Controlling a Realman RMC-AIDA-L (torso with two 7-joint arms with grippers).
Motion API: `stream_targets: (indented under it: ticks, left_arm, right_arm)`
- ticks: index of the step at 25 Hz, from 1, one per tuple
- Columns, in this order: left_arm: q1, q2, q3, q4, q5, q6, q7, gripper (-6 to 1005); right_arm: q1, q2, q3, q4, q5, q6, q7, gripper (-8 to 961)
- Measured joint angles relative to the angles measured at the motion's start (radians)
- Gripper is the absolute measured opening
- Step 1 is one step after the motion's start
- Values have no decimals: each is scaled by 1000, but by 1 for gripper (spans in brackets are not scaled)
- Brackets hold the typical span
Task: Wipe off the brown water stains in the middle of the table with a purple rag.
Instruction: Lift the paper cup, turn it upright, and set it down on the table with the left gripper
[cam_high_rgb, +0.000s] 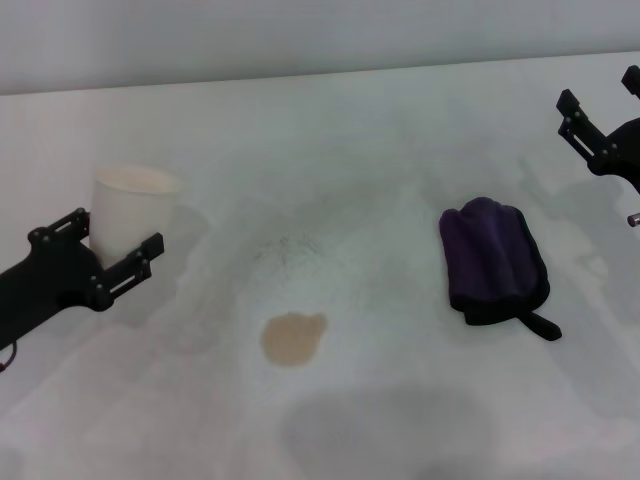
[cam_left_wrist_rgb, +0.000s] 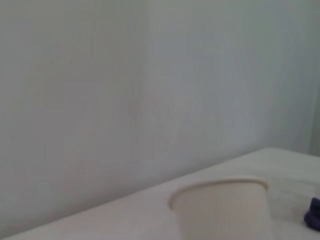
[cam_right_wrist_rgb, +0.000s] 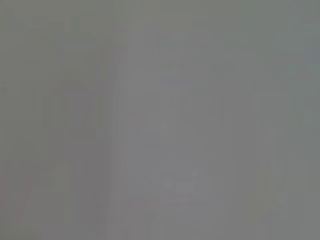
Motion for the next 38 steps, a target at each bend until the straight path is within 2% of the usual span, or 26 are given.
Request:
stream_targets:
  ticks: [28, 38]
  left_arm:
    - [34, -1, 0, 120, 17, -172, 124, 648]
    - [98, -3, -1, 197, 19, -244, 243, 702]
  right_arm:
    - [10, 3, -23, 12, -13, 69, 5, 856]
    - [16, 2, -22, 2, -13, 65, 5, 856]
